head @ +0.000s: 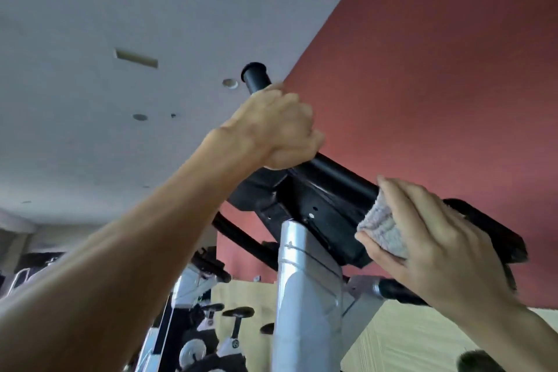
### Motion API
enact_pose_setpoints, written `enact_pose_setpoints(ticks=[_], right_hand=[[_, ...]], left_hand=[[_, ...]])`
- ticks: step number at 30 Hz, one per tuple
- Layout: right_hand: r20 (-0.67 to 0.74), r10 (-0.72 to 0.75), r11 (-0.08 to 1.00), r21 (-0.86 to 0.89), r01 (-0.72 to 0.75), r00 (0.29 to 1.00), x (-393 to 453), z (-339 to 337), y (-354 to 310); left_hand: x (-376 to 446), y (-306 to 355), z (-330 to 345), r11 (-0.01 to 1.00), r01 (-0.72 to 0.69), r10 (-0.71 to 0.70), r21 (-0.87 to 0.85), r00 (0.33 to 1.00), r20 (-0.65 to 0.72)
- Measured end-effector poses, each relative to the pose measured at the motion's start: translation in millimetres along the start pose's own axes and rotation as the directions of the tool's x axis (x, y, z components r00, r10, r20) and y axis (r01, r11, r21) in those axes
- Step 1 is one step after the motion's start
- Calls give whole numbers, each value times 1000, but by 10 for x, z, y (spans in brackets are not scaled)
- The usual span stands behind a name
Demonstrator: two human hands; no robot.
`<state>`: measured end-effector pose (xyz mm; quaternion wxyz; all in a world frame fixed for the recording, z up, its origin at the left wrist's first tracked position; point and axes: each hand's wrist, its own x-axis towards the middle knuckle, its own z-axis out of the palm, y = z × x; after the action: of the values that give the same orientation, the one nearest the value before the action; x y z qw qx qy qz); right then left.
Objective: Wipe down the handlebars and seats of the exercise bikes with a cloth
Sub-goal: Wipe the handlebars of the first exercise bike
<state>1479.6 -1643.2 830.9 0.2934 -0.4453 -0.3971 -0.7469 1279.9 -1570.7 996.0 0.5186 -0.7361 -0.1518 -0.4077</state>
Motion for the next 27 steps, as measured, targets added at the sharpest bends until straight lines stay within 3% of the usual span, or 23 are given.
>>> enact_pose_setpoints(ticks=[4,8,12,15,19,23,25,27], right_hand=[[-113,-39,992,-125,25,993,208,117,-198],[-168,18,987,-154,-44,986,521,284,-520],[-197,-54,964,-267,-1,979,49,251,-188],[-210,-80,956,-293,16,974,-510,263,155],[-244,4,966,-250,-67,970,-357,307,76],[-216,-13,989,-148,-20,976,74,328,-108],[-222,-49,983,-185,7,974,-119,302,33],[-247,-71,975,-224,14,966,-516,295,300]], left_hand=[[-22,16,106,996,83,-85,-29,992,-95],[-60,128,284,980,192,-200,-58,949,-244],[-214,392,225,922,330,-355,-201,929,-104],[-330,601,410,953,269,-295,-140,928,-226],[-386,698,616,951,262,-307,-163,854,-420],[-367,885,709,924,321,-382,-209,738,-556],[-362,1041,748,913,333,-407,-237,685,-604],[-336,1209,706,927,274,-375,-256,679,-631]])
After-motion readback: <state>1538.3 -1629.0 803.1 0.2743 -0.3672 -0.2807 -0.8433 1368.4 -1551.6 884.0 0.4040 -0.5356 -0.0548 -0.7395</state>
